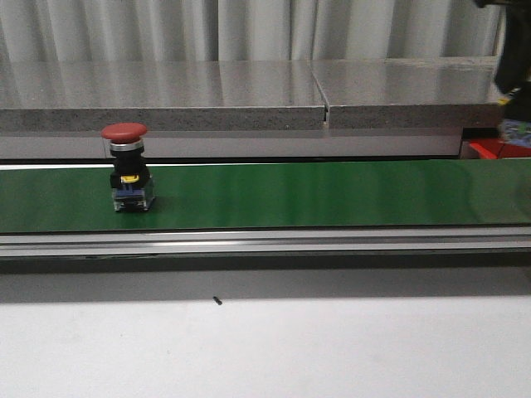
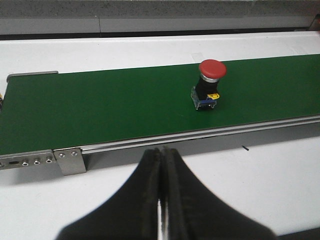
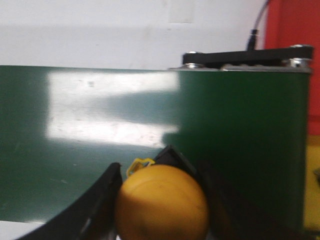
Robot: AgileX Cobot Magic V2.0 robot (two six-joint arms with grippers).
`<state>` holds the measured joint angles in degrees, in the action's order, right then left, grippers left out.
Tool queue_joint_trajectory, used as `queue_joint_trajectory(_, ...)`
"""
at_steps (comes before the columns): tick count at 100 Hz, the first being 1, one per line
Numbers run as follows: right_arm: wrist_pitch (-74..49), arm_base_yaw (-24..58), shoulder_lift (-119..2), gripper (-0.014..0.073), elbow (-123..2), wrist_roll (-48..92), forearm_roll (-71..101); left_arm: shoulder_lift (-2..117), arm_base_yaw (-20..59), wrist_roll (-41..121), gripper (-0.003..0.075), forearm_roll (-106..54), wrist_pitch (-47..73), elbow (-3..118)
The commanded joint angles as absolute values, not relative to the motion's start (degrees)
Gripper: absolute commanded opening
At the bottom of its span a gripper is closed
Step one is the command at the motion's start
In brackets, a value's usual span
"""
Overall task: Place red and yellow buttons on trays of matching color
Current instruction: 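Carry the yellow button into the yellow tray and open the right gripper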
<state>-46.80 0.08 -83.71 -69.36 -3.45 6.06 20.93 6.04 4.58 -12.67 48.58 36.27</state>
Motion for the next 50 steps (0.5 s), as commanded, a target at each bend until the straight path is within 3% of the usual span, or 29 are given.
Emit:
queue_joint_trajectory(1,-44.78,-4.66,-79.04,-0.0034,-68.93,-3.49,5.54,21.44,6.44,4.49,-0.002,-13.72,44.35,37.82)
queue_joint_trajectory(50,-40.26,-32.0,-76.24,-0.0034,-63.91,-3.49,3.97,21.44,6.44,4.49,-0.002,-13.72,44.35,37.82)
